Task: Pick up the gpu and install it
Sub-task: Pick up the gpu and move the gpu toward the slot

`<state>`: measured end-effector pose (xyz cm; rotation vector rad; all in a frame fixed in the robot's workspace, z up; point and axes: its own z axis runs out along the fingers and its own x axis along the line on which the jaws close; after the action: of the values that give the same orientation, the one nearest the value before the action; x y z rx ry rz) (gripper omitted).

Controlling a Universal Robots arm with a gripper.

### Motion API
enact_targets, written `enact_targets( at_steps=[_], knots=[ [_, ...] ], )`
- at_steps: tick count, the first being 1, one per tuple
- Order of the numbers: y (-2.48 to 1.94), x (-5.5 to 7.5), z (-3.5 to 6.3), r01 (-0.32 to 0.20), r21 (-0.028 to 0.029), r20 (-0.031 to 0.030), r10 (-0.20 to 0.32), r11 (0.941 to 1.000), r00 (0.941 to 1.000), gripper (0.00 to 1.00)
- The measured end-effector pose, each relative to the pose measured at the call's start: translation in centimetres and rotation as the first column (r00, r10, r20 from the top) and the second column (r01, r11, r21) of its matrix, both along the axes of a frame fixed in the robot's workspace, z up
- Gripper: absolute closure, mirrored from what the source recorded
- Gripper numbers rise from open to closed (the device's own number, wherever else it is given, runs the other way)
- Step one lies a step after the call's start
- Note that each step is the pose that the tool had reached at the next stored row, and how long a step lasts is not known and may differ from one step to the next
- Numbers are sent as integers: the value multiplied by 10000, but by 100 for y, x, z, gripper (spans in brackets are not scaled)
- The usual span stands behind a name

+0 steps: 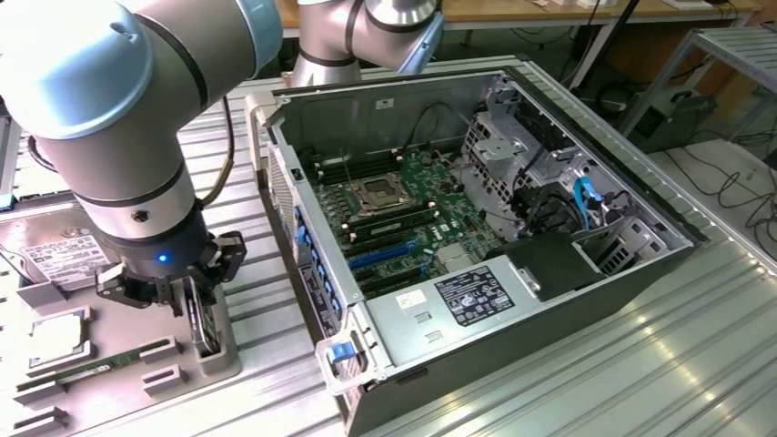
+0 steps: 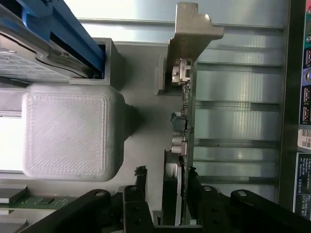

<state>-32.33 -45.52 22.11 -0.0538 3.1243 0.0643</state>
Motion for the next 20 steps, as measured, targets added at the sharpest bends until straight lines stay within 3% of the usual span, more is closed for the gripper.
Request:
enact_targets(
  at_steps=[1,4,20],
  knots=[
    [-1,1,-1,-1,0,1,1,10000,10000,57],
    [-3,12,-5,-1,1,0,1,10000,10000,72],
    [-3,15,16,0,1,2,0,10000,10000,72]
  ],
)
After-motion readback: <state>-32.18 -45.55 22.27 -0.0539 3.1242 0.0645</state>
